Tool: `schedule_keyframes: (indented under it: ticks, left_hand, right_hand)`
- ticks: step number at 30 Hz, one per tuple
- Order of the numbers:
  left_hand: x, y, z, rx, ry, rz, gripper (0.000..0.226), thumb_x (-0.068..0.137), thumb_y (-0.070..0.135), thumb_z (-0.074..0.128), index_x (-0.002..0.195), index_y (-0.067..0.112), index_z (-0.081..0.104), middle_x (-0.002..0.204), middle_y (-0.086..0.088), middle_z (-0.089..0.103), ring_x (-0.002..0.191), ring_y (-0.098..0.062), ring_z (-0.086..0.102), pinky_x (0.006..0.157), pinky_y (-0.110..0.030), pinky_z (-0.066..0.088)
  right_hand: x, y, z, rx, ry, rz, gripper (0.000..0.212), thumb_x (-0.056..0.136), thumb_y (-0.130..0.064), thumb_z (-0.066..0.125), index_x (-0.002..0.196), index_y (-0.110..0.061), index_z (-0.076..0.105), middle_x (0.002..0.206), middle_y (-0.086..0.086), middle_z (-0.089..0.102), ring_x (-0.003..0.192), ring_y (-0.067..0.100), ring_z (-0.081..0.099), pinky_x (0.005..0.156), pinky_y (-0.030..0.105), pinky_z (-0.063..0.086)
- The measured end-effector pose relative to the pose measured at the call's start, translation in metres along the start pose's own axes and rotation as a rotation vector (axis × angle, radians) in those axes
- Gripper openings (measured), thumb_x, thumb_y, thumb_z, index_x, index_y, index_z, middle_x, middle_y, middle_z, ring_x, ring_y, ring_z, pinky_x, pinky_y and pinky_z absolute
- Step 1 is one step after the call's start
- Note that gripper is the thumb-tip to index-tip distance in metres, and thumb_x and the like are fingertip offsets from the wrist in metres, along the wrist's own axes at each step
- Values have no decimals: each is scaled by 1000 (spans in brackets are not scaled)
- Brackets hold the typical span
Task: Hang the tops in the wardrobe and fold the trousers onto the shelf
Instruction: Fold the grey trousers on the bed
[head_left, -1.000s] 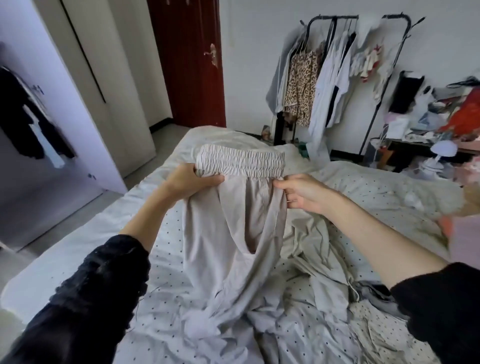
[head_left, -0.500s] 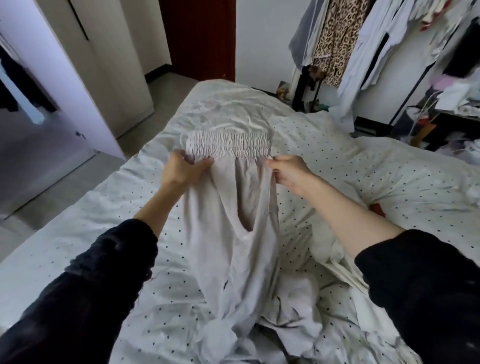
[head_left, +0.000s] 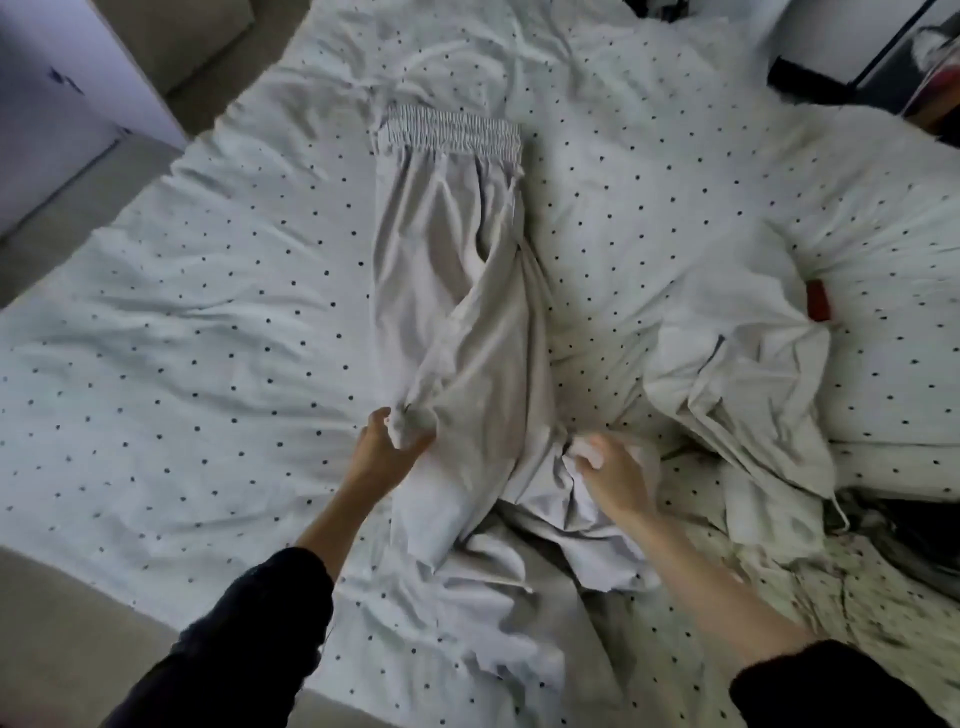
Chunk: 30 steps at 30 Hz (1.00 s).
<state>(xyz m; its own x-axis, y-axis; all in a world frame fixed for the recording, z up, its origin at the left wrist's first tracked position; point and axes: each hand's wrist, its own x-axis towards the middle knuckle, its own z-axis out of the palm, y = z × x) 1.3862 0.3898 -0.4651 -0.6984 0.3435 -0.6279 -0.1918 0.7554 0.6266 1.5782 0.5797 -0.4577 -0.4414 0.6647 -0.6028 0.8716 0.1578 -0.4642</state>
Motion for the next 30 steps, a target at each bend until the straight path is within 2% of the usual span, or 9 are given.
schedule_keyframes:
  ticks: [5,7,10,13,15,18,20,26,30]
  left_hand:
    - [-35,-63,39,-93,-164,-34,86,57,65,77,122,17,47,116,3,61,105,-17,61,87,-36,52]
    - [-50,-84,49,-162,-167,-45,82,62,50,82,124,14,43,116,1,59,101,-13,61,76,-24,53]
    - [-77,-119,71,-188,-131,-93,64,76,24,77,125,8,39,111,-4,55,91,-12,57,63,-16,47]
    - [-104,-146,98,-286,-108,-166,46,81,23,72,114,10,44,108,-14,57,86,-17,58,71,-31,52]
    - [-116,-157,112,-424,-100,-226,39,83,18,70,113,6,49,107,-17,61,88,-20,60,75,-37,51]
    - [-133,-156,127,-388,-140,-179,36,81,22,72,111,7,58,98,-1,66,94,-15,62,69,-20,49]
    - [-140,-152,132,-322,-59,-97,31,82,24,72,100,1,63,90,0,67,84,-11,62,60,-10,46]
    - [-178,-114,120,-225,207,141,24,83,17,64,69,6,48,53,7,46,50,-5,40,52,-27,35]
    - [-221,-61,118,-54,199,317,31,81,31,54,93,4,45,69,-8,56,66,-23,54,62,-37,45]
  right_hand:
    - [-23,89,26,-208,158,1,53,88,-31,59,134,-10,43,141,14,43,126,31,41,98,42,41]
    - [-24,111,28,-191,183,66,69,87,-37,62,143,-13,30,150,10,29,134,31,33,103,47,36]
    - [-23,136,33,383,134,322,79,77,-27,74,141,-13,29,138,12,42,117,29,51,86,45,51]
    - [-27,149,40,750,-27,517,38,87,-16,64,119,-15,43,92,4,54,72,13,52,62,28,48]
    - [-27,155,47,813,-101,531,21,91,-5,47,108,-17,47,82,1,51,68,10,51,62,23,46]
    - [-23,155,54,1123,-91,498,29,88,6,28,84,-13,49,72,3,45,51,10,48,48,18,46]
    - [-20,152,56,1254,-51,496,28,91,6,34,73,-13,45,66,2,36,30,4,36,36,13,36]
    - [-75,147,41,1018,112,370,18,85,-12,66,72,-16,54,66,-3,48,45,4,39,37,11,32]
    - [-142,163,10,813,246,204,15,81,-12,70,81,-1,60,72,5,55,62,15,48,51,19,37]
